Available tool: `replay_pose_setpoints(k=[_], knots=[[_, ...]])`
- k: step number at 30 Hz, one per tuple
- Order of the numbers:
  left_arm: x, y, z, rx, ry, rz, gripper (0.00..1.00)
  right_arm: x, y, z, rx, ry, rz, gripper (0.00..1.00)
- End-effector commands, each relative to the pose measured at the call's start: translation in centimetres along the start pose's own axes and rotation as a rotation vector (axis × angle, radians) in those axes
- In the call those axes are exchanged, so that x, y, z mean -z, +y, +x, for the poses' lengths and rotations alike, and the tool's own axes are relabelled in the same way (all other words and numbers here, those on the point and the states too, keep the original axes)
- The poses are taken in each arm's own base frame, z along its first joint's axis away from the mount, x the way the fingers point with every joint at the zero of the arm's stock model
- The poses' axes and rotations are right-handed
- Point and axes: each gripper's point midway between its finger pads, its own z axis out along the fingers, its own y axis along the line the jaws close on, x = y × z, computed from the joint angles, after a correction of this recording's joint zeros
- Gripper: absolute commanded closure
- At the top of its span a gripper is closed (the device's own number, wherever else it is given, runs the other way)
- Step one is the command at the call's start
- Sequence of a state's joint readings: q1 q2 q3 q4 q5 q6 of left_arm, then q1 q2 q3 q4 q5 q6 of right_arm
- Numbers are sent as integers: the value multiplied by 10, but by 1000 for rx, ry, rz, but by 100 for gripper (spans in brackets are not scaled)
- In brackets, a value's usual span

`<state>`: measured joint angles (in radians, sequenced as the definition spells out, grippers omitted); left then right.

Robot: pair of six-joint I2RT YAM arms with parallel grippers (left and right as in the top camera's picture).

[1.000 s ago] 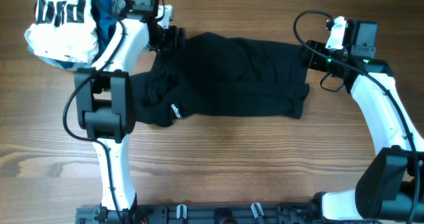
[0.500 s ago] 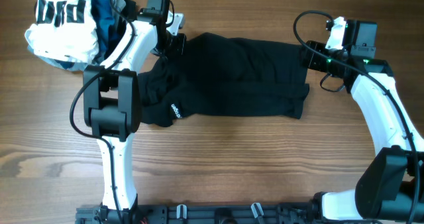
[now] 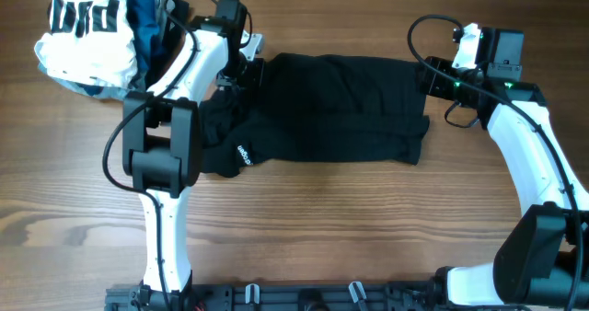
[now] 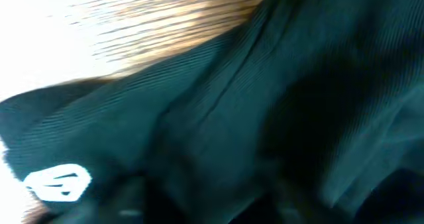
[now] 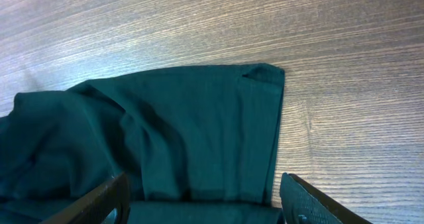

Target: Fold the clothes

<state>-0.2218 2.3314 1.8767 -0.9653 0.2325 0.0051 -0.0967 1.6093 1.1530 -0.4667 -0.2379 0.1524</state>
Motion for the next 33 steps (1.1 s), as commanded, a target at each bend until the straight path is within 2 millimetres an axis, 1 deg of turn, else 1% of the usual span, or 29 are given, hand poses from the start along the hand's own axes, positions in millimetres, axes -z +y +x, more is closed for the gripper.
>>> replay_pose_setpoints(k=[1,3,6,9,13,17,23,25,28,29,31,33], knots=[[15,6,-23,63,-68,-10,19,3,2,-10,1,-23,8,27],[27,10,-38,81,-114,-7,19,3,2,-10,1,-23,8,27],[37,17,-53,108,-172,-5,18,3,2,-10,1,-23,8,27],[41,29,-64,141,-218,-8,17,2,2,-10,1,-24,8,27],[40,39,-72,151,-248,-17,19,2,2,-12,3,-31,6,27],[23,44,-68,162,-219,-23,21,2,2,-13,3,-33,6,27],[-12,52,-49,209,-123,-28,22,-1,1,-10,1,-23,8,27],[-17,53,-46,212,-110,-29,22,-3,0,-9,0,-17,9,27],[-18,51,-45,208,-105,-30,23,-3,0,-8,-1,-15,9,27],[-18,49,-45,205,-102,-29,24,-3,0,-9,0,-17,8,27],[-21,42,-41,196,-85,-28,32,-3,0,-10,0,-22,7,27],[-28,35,-35,177,-60,-40,35,-3,1,-12,2,-30,6,27]])
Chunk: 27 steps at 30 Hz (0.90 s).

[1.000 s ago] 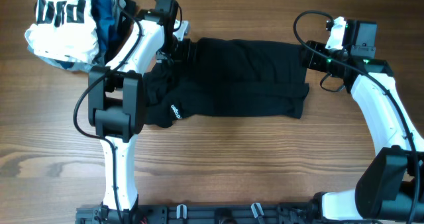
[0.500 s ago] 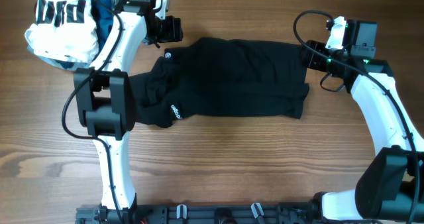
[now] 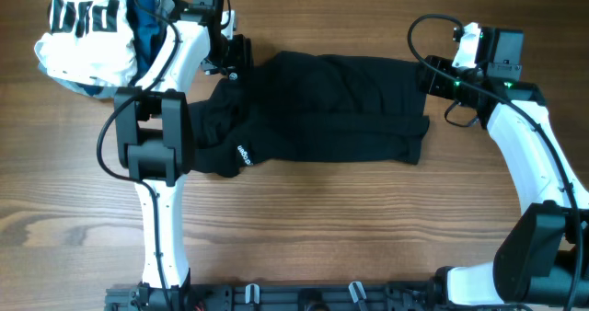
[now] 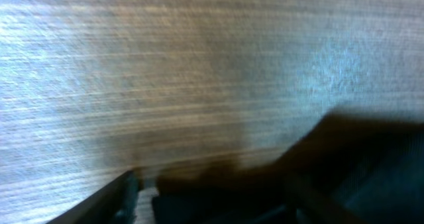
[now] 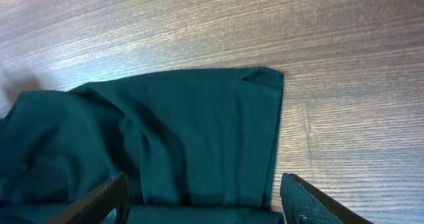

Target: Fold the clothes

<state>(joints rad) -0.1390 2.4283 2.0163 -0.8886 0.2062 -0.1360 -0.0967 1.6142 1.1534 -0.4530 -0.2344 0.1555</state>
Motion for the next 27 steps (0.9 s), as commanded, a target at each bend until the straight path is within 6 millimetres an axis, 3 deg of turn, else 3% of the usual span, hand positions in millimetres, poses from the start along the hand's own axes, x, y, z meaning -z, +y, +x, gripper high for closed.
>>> replay_pose_setpoints(k=[1,3,6,10,14,18,21,27], knots=[[-30,-9,25,-25,84,-33,35,-2,1,-10,3,-22,4,27],[-36,-11,32,-40,105,-63,40,-2,1,-11,4,-24,4,27],[-39,-11,39,-59,117,-120,56,-2,2,-12,5,-31,3,27],[-37,-4,36,-45,91,-211,96,-3,0,-18,-18,-56,10,29],[-26,0,25,-27,55,-228,96,-11,-3,-25,-50,-81,22,35],[9,-4,-3,35,-48,-209,96,-31,-4,-32,-47,-112,18,37],[41,-15,-26,57,-144,-178,96,-51,-6,-37,-33,-142,23,36],[79,-32,-57,96,-298,-128,96,-81,-8,-42,-20,-181,10,26]])
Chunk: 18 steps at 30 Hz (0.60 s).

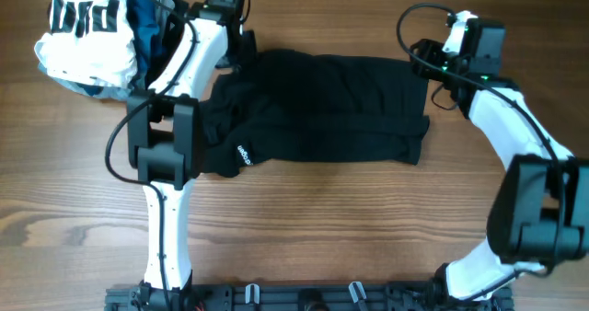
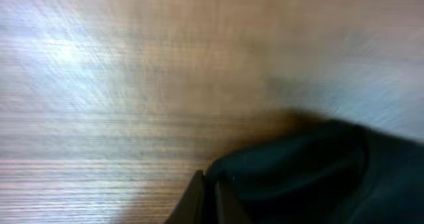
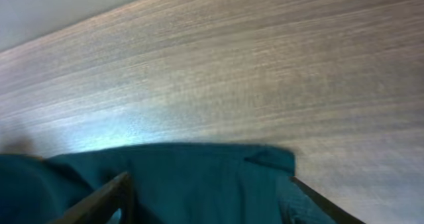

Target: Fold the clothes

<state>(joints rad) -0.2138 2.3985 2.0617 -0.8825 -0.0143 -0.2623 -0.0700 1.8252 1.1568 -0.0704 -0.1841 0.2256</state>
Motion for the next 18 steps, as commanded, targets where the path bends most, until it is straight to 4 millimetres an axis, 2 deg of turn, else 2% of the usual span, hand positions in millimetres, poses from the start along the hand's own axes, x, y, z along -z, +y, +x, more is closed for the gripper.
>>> replay_pose_setpoints(k=[1,11,18], knots=[[60,-13,-47,73,-189,51,96,-19,-4,-1,-4,-16,10,25],[73,-33,-78,86,-330,106,96,-48,-24,13,-9,-21,78,23],[73,-32,-78,86,-328,106,96,-67,-38,24,-12,-23,124,23]])
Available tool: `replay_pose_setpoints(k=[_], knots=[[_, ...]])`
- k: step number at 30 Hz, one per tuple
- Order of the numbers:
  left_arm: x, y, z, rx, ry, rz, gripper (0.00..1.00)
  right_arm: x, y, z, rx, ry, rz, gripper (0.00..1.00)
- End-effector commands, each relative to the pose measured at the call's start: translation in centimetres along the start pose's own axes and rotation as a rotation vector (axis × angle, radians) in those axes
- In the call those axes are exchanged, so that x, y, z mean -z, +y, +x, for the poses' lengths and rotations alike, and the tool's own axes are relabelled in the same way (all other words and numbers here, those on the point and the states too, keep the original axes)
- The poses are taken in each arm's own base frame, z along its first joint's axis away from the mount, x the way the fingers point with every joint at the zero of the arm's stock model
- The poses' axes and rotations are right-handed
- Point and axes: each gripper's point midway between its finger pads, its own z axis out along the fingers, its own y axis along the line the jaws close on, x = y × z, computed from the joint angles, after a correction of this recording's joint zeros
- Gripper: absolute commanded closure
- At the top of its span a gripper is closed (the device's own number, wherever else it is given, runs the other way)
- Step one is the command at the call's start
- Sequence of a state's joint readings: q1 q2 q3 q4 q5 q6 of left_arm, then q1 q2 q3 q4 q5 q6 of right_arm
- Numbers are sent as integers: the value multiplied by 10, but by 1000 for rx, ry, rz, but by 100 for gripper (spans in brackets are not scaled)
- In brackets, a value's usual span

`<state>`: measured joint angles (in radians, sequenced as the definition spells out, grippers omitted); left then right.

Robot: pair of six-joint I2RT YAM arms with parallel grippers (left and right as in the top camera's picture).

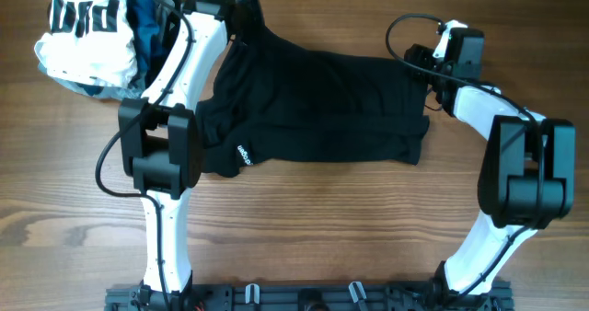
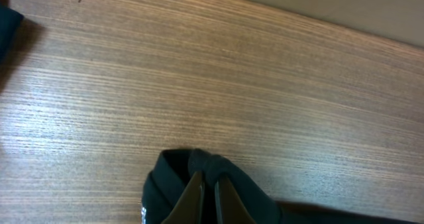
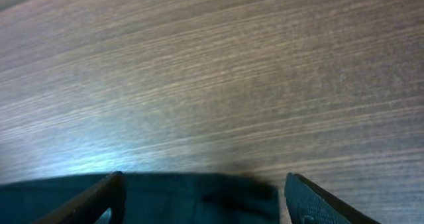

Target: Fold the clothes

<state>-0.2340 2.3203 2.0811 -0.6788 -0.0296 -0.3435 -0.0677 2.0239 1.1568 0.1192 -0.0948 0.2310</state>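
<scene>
A black garment (image 1: 322, 109) lies spread across the middle of the wooden table, with a small white label near its left side. At its far left corner my left gripper (image 1: 243, 21) is shut on a pinch of the black fabric; in the left wrist view the left gripper (image 2: 207, 179) shows the cloth bunched round its closed fingers. Over the far right corner my right gripper (image 1: 426, 70) stands open. The right wrist view has the right gripper (image 3: 204, 181) with its fingers (image 3: 109, 197) wide apart and the garment's edge (image 3: 199, 201) lying between them.
A pile of white, striped and blue clothes (image 1: 92, 35) sits at the far left corner of the table, just left of my left arm. Bare wood (image 1: 350, 228) lies in front of the garment. A black rail (image 1: 304, 297) runs along the near edge.
My left gripper, still shut on the far left corner, has moved further back and drawn that corner up into a point. The right gripper has moved left over the far right corner, still open.
My left gripper was first low over the garment's left part, then open at its far left corner, then shut on that corner, and now holds it pulled toward the back. The right gripper stayed open by the right edge, then shifted to the far right corner.
</scene>
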Motion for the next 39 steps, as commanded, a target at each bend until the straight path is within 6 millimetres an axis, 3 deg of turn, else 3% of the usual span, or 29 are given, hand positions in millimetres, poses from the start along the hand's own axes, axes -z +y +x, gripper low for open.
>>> replay_pose_setpoints(k=[1,13,17,21,25,28,31,34,39], knots=[[16,-2,-15,14,-41,-1,96,-12,-7,1,-7,-10,37,23],[17,14,8,9,44,-76,96,-30,-16,27,-16,45,61,25],[17,16,13,8,65,-86,96,-32,-22,39,35,67,160,29],[18,18,16,7,80,-92,96,-32,-5,45,202,72,208,28],[18,18,17,7,83,-93,96,-30,4,48,256,60,269,28],[18,18,17,7,84,-94,96,-29,8,51,256,69,272,38],[18,19,18,7,87,-95,96,-29,6,56,244,86,277,69],[18,19,20,2,94,-98,96,-28,2,56,228,91,284,92],[18,22,17,-2,81,-112,96,-20,5,44,225,87,283,96]])
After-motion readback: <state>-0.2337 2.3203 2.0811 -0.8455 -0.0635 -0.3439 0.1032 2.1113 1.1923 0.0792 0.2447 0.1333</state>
